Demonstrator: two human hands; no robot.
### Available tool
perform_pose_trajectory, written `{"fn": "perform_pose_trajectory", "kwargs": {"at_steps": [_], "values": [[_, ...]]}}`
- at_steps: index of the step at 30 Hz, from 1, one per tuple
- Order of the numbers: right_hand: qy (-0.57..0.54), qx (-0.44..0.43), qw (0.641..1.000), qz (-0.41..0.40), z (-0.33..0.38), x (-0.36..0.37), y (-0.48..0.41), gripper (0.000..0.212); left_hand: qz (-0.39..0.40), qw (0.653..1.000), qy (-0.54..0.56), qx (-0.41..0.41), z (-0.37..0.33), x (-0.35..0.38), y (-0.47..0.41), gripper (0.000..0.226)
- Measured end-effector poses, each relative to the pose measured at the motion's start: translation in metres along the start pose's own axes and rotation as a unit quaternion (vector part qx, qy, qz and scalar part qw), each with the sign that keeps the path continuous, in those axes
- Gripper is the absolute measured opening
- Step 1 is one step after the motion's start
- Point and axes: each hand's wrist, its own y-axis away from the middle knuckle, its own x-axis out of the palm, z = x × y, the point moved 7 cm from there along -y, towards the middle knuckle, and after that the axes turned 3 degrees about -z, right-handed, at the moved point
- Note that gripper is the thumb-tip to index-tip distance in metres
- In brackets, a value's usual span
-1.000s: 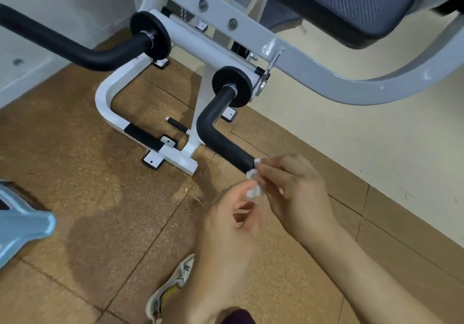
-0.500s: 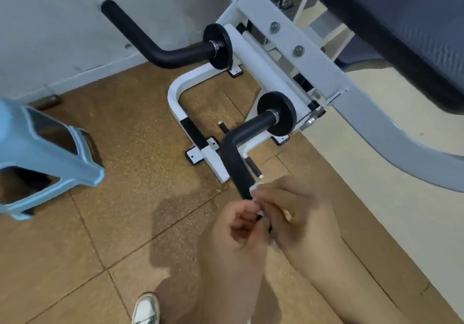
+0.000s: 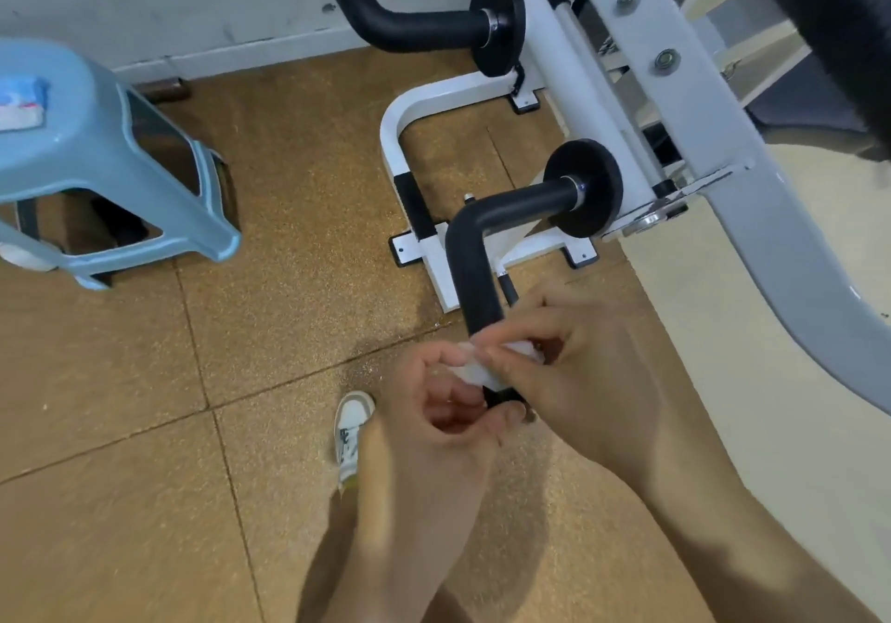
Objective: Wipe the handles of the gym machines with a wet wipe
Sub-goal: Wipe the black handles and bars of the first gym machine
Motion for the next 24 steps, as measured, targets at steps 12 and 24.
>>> {"fn": "perform_pose_trajectory", "kwargs": {"at_steps": [12, 24], "values": [[0.009, 0.035, 0.996, -0.076, 0.002, -0.004, -0.018, 0.02, 0.054, 0.996, -0.064, 0.02, -0.007, -0.005, -0.017, 0.036], [-0.4, 0.233, 0.886, -0.015, -0.02, -0.001, 0.004, 0.017, -0.015, 0.984, -0.099, 0.145, -0.032, 0.002, -0.032, 0.008]]}}
